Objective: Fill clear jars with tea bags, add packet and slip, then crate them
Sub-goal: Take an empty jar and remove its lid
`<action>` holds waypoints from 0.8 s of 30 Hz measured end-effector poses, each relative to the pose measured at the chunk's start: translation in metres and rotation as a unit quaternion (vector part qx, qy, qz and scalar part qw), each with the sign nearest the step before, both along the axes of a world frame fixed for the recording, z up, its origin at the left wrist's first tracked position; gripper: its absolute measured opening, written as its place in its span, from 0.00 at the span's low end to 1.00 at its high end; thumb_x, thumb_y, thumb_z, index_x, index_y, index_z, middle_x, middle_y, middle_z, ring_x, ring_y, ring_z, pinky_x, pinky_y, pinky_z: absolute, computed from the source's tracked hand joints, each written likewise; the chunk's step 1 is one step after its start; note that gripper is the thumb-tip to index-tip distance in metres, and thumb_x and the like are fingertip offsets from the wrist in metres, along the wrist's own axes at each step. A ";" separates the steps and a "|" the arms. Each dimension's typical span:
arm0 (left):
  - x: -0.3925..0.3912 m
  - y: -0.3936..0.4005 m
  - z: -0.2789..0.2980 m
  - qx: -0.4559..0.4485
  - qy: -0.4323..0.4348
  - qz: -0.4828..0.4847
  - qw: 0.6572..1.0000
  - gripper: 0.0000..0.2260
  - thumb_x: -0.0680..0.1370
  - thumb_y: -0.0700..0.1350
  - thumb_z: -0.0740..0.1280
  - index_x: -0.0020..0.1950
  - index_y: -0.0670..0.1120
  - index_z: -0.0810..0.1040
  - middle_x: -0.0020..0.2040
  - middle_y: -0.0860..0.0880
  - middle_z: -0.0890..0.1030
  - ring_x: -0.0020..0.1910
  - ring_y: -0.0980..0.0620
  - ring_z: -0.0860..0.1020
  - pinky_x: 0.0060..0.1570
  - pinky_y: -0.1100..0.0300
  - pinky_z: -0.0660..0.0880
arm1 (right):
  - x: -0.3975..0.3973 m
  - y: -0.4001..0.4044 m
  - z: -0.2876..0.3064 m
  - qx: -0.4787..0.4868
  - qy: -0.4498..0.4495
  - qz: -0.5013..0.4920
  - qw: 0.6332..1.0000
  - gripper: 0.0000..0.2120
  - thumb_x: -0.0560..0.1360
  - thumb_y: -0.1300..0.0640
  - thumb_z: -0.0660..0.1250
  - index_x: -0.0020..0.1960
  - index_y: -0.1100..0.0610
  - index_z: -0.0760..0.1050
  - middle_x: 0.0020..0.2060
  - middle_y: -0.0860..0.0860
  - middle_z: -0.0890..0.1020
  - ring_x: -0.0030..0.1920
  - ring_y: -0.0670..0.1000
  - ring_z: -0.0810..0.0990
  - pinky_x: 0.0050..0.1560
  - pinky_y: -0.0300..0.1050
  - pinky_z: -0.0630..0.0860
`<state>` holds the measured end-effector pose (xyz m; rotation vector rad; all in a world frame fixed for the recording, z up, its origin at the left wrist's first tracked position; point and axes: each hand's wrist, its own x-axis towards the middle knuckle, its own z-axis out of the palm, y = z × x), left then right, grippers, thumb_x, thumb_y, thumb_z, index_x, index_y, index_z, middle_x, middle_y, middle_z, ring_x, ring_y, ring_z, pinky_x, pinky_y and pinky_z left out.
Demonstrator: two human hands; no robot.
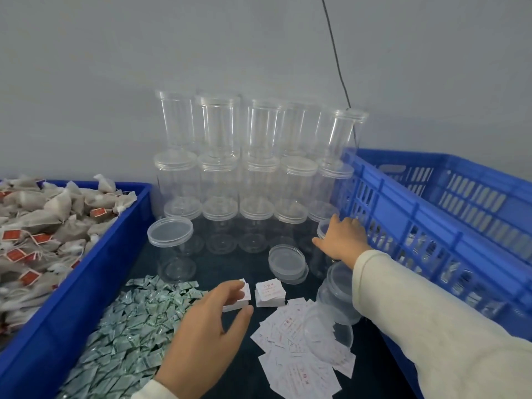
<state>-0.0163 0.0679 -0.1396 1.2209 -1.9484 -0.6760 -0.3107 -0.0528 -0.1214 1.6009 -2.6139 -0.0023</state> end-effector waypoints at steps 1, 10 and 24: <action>0.000 0.000 -0.001 0.001 0.000 0.001 1.000 0.13 0.77 0.51 0.67 0.57 0.65 0.67 0.52 0.65 0.77 0.53 0.67 0.75 0.47 0.75 0.70 | 0.000 0.000 0.003 -0.007 -0.005 -0.001 1.000 0.44 0.74 0.33 0.61 0.77 0.60 0.52 0.73 0.62 0.64 0.72 0.63 0.63 0.70 0.55 0.64; -0.009 -0.004 0.005 -0.028 -0.007 -0.001 1.000 0.12 0.78 0.50 0.66 0.61 0.56 0.73 0.52 0.67 0.75 0.53 0.72 0.72 0.46 0.77 0.68 | 0.024 0.019 0.082 -0.086 -0.058 0.041 0.994 0.45 0.67 0.32 0.69 0.74 0.55 0.60 0.72 0.60 0.62 0.69 0.63 0.65 0.62 0.56 0.69; -0.012 0.012 0.025 -0.108 0.105 0.045 0.988 0.49 0.59 0.67 0.73 0.74 0.58 0.54 0.68 0.64 0.64 0.69 0.63 0.63 0.67 0.63 0.62 | 0.149 0.126 0.086 -0.153 -0.224 0.295 0.916 0.42 0.64 0.27 0.65 0.74 0.37 0.59 0.61 0.46 0.67 0.62 0.48 0.64 0.67 0.50 0.61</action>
